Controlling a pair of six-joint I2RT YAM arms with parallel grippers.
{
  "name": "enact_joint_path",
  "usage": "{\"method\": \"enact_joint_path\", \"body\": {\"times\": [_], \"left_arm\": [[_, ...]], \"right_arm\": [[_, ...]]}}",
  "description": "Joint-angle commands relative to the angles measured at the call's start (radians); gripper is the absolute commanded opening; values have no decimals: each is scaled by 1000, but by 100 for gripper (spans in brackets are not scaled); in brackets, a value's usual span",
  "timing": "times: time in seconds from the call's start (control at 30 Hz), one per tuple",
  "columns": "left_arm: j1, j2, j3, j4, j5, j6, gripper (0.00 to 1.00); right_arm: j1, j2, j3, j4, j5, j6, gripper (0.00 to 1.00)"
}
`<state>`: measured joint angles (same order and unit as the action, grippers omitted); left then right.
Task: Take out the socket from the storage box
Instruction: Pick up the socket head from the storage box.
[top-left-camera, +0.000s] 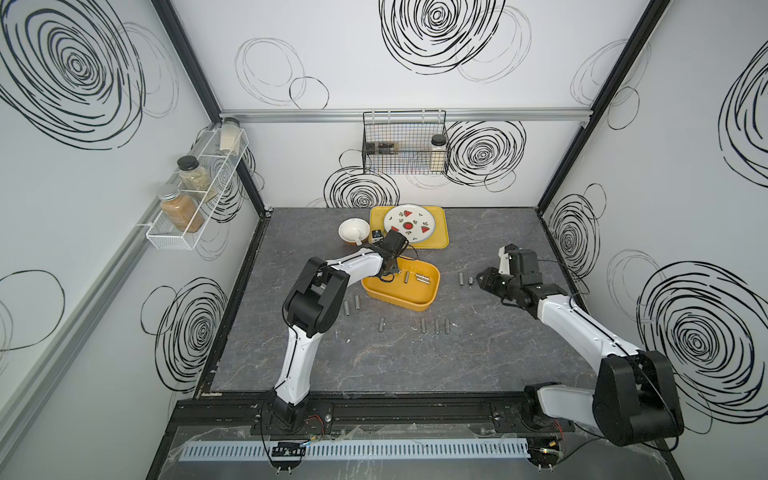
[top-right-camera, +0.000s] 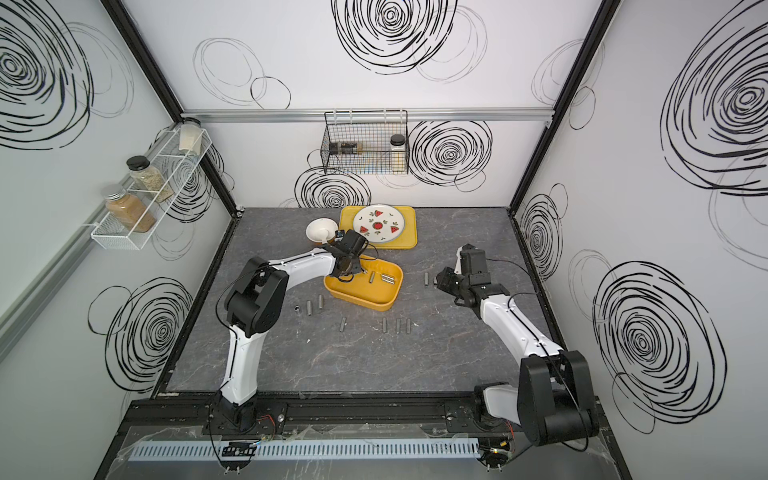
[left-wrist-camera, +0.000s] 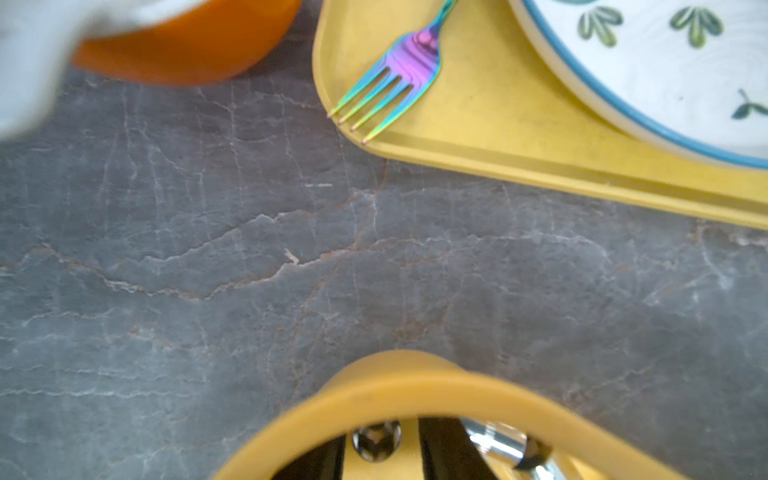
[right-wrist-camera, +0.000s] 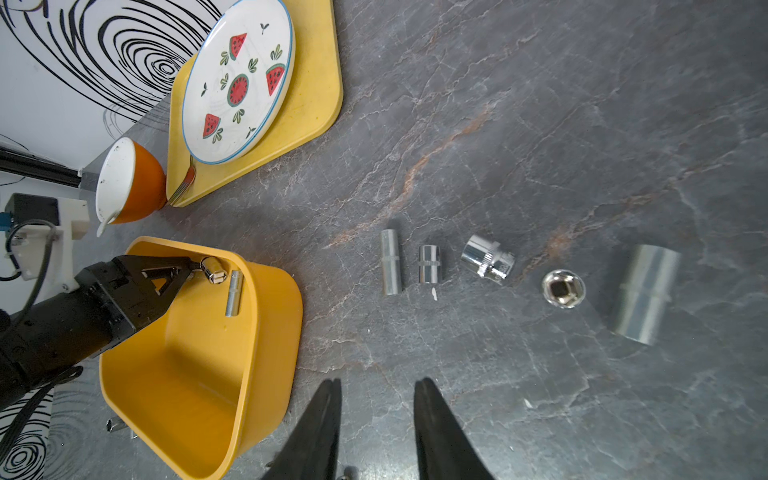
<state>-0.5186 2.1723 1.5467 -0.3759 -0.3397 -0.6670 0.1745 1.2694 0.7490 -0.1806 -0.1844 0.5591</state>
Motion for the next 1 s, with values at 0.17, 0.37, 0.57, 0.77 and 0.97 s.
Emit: {"method": "enact_joint_path", "body": {"times": [0.17, 0.37, 0.57, 0.77, 0.97], "left_arm": [[17, 40, 14, 39, -14, -5, 32], [20, 39, 8, 23, -10, -7, 23], [20, 3, 13, 15, -16, -2, 8], [-6, -101, 13, -25, -44, -1, 6], [-18, -285, -111, -46, -62, -21, 6]], "right_arm": [[6, -1, -4, 9, -10, 10, 34], [7, 1, -6, 14, -18, 12, 34], [7, -2, -6, 13, -20, 12, 34], [8, -5, -5, 10, -18, 10, 34], [9, -19, -5, 7, -20, 9, 34]]}}
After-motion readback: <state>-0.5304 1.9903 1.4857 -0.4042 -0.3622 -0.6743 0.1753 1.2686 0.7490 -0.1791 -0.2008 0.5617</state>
